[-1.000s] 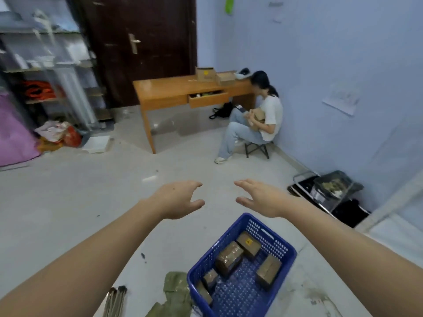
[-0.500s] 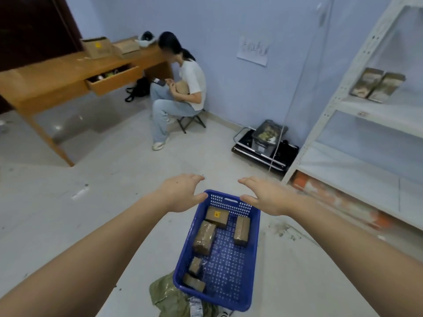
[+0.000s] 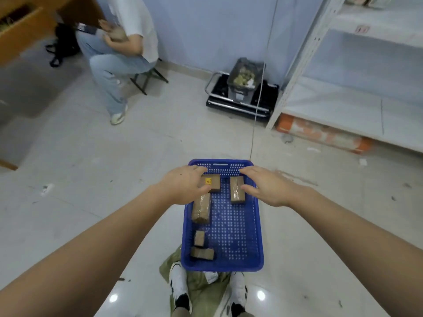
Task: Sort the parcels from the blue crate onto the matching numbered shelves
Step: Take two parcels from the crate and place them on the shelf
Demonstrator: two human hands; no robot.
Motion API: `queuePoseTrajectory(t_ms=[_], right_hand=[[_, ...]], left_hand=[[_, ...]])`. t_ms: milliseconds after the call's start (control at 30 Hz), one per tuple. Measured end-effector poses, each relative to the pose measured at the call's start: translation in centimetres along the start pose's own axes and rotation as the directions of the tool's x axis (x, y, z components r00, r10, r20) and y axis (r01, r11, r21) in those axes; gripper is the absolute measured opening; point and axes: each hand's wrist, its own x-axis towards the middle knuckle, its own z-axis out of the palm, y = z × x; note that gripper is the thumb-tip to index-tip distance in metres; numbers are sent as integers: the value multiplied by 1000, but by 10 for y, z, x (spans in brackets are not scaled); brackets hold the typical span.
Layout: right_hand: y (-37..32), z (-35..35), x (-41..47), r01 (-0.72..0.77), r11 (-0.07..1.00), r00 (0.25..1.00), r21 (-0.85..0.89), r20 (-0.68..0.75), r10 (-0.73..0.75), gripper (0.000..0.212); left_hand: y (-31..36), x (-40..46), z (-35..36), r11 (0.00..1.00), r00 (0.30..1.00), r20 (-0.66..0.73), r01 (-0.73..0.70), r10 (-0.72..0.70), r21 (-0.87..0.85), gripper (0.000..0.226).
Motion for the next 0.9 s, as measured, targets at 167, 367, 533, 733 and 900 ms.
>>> queuePoseTrajectory(t_ms=[167,367,533,733,900], right_hand=[[13,74,57,-101,990,995,96,30,99,63],[45,218,130,-181,967,970,177,192,147,64],[79,355,178,-210,951,939,226,319,132,64],[119,490,214,-248,920,914,303,387,119,65],[149,556,239,-256,918,893,304,437,105,65]], left_hand=[[-48,68,61,999,998,55,-29,30,-22,60],[-100,148,213,996,987,151,-38,51,-83,59],[-118,196,370,988,959,283,43,0,-147,59],[-120,241,529,845,907,334,379,-258,-377,70],[-113,267,623,573,760,372,648,-533,-502,95]])
